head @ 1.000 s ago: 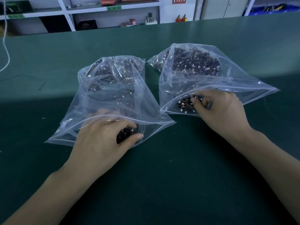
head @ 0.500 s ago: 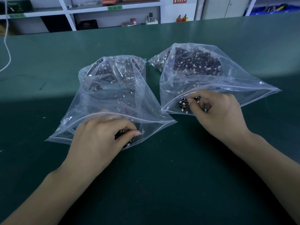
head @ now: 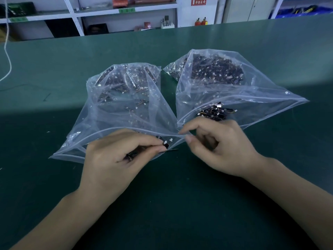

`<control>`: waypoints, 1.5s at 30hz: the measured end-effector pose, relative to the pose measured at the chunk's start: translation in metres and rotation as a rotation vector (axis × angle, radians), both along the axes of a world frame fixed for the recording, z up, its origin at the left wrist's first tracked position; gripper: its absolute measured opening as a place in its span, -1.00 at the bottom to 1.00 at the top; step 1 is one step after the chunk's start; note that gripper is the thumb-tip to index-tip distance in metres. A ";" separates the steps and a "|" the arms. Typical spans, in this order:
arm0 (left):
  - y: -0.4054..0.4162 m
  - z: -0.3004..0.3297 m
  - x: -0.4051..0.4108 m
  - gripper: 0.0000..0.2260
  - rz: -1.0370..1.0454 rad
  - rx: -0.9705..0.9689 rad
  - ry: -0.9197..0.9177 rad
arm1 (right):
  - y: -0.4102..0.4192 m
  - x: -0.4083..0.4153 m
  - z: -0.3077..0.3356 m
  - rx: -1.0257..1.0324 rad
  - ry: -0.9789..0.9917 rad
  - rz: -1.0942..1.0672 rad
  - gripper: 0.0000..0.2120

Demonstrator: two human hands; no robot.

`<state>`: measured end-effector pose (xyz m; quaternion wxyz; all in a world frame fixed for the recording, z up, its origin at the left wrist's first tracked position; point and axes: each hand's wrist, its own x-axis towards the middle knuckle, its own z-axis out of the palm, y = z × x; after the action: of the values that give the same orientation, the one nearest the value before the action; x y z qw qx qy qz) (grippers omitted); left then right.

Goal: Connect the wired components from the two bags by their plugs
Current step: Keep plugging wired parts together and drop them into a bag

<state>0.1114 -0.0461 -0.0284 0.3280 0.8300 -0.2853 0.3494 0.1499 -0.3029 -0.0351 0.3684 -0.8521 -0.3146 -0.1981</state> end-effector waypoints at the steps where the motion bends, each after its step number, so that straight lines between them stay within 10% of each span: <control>1: -0.001 0.000 0.000 -0.92 -0.011 -0.003 0.000 | 0.002 -0.002 0.000 -0.016 0.008 0.028 -0.82; 29: -0.006 -0.007 -0.001 -0.84 -0.126 -0.070 0.141 | 0.008 0.005 -0.012 -0.187 -0.020 0.083 -0.74; 45: -0.006 -0.008 -0.004 -0.81 -0.218 -0.266 0.258 | 0.010 0.000 -0.005 0.086 -0.107 0.096 -0.89</control>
<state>0.1076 -0.0523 -0.0367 0.5043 0.7815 -0.2805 0.2371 0.1494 -0.2926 -0.0406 0.3964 -0.8077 -0.3656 -0.2385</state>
